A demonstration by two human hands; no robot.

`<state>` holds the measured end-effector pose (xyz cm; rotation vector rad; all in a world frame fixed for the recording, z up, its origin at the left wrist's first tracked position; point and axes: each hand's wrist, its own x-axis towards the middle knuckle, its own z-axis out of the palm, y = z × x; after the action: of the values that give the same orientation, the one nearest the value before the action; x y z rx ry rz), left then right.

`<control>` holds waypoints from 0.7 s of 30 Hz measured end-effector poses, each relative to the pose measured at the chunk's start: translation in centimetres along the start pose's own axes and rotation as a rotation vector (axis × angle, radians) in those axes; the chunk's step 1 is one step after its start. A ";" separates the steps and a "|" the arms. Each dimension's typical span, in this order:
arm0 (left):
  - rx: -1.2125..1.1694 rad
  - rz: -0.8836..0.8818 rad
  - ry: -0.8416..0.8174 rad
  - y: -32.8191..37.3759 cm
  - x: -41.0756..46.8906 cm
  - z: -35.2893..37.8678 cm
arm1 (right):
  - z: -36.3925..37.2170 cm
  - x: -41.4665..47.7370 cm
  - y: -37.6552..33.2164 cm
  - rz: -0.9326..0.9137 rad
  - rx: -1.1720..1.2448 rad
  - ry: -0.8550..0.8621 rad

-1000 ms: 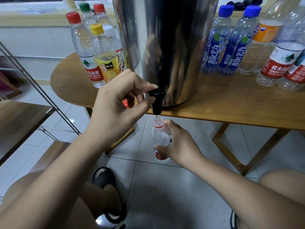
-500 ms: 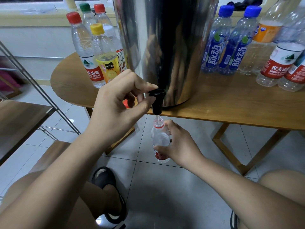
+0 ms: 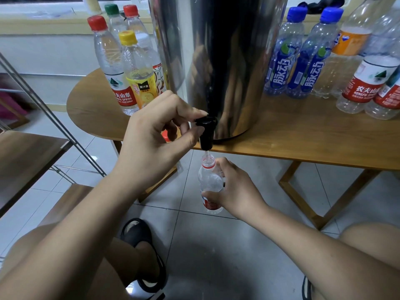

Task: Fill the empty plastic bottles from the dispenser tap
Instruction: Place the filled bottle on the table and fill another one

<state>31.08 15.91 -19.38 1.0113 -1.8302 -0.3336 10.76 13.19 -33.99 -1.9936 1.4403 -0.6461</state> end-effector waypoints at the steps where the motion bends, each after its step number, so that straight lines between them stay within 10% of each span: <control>1: 0.000 -0.001 0.001 0.0 0.0 0.0 | 0.0 0.0 0.0 0.001 0.002 -0.001; 21: 0.003 0.009 -0.007 0.0 0.0 -0.1 | -0.1 0.2 0.0 0.009 -0.016 -0.012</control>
<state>31.16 15.91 -19.38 1.0045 -1.8418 -0.3297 10.78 13.03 -33.91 -1.9984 1.4513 -0.6201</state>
